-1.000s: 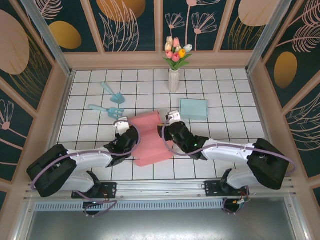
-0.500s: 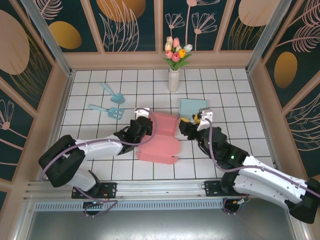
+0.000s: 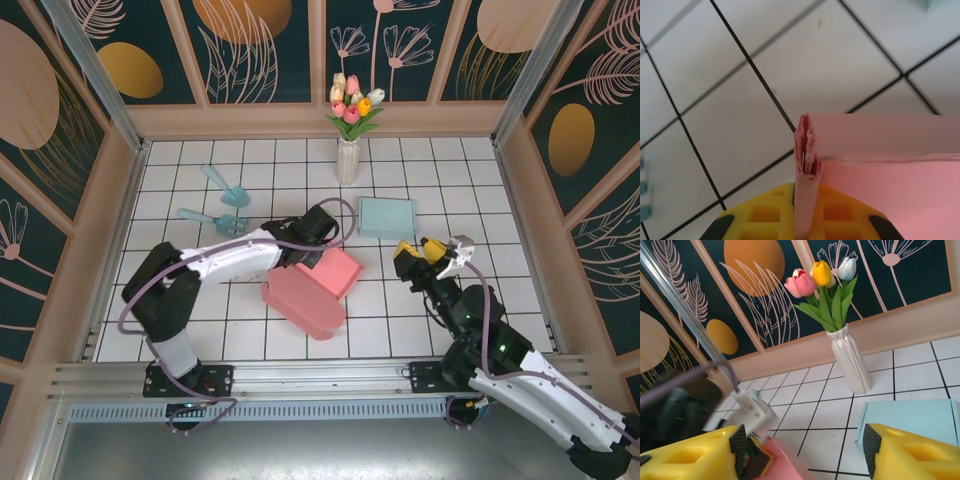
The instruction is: Fold the paper box
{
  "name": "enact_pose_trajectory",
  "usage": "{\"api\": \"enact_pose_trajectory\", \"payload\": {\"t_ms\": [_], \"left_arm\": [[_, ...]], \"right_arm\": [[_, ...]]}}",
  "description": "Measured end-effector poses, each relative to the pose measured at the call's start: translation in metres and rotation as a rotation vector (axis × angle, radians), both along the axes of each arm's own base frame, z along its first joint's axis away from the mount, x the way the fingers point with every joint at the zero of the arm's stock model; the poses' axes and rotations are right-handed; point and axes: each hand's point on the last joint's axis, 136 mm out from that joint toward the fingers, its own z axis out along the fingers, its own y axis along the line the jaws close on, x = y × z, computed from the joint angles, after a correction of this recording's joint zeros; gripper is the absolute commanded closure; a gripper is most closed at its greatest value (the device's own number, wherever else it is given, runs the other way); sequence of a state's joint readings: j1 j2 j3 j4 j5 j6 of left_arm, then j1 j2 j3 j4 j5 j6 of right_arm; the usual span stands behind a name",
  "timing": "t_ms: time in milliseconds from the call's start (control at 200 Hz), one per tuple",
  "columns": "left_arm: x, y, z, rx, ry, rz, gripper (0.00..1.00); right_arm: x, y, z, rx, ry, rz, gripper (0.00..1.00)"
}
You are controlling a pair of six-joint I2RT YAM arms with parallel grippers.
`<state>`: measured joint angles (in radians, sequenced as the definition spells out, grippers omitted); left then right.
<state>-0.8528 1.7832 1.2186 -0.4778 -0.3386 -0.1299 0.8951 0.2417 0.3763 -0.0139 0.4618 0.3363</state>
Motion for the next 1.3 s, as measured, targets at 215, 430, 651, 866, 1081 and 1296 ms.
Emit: {"api": "enact_pose_trajectory", "payload": {"t_ms": [215,430,651,866,1081,1296], "left_arm": [[-0.009,0.004,-0.026,0.187,0.172,-0.059,1.00],[0.003,-0.010,-0.010,0.204,0.169,-0.099,0.94],[0.000,-0.010,-0.021,0.227,0.203,-0.127,0.66],[0.018,-0.018,-0.005,0.200,0.112,-0.089,0.55],[0.037,-0.028,0.046,0.054,-0.023,0.023,0.51],[0.030,-0.001,0.107,-0.178,-0.112,0.371,0.36]], "right_arm": [[0.000,-0.003,-0.004,-0.003,0.015,-0.008,0.35],[0.000,-0.006,-0.009,-0.021,0.029,-0.025,0.35],[0.001,-0.009,-0.009,-0.020,0.029,-0.043,0.34],[0.001,-0.009,-0.009,-0.020,0.029,-0.043,0.34],[0.001,-0.010,-0.009,-0.020,0.029,-0.046,0.34],[0.001,-0.010,-0.009,-0.021,0.029,-0.046,0.34]]}}
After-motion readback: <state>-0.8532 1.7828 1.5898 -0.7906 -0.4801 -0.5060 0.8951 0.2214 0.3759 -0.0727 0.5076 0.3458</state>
